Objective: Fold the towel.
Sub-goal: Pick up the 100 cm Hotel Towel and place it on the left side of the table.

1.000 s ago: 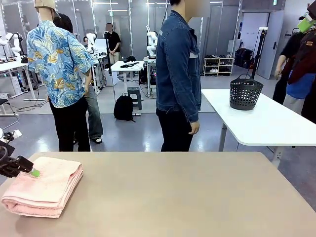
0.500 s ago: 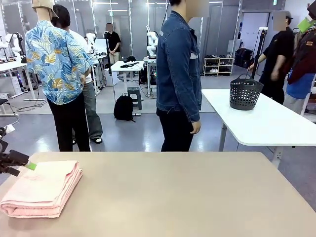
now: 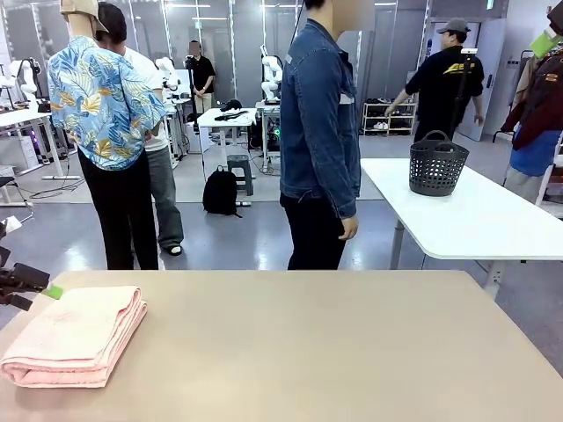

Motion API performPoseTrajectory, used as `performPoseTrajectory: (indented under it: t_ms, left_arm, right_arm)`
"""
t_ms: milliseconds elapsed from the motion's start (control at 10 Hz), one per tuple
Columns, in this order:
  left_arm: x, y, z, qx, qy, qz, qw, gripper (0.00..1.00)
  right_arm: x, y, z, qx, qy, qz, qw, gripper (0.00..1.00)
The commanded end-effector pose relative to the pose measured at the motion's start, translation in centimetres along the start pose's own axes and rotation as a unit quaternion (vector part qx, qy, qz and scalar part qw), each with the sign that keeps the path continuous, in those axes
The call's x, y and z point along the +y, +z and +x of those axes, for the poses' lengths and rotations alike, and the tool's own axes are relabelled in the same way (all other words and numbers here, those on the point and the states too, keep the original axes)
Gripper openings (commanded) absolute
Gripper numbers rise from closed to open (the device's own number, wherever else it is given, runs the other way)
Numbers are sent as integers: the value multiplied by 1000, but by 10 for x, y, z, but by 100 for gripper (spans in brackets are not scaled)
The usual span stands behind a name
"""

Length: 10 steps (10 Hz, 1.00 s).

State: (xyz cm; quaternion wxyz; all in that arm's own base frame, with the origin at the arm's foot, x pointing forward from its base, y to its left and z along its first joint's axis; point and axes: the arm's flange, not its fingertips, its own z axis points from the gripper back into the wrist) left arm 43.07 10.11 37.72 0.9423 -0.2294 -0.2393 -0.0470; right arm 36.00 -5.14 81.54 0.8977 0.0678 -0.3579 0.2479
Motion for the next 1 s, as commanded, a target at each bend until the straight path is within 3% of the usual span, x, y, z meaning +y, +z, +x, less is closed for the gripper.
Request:
performPoseTrajectory:
  t_ms: [0, 900]
  left_arm:
    - [5, -3, 4, 3, -4, -1, 1000, 100]
    - [5, -3, 4, 3, -4, -1, 1000, 100]
  right_arm:
    - [0, 1, -1, 3, 2, -1, 1000, 100]
    - [0, 1, -1, 3, 2, -1, 1000, 100]
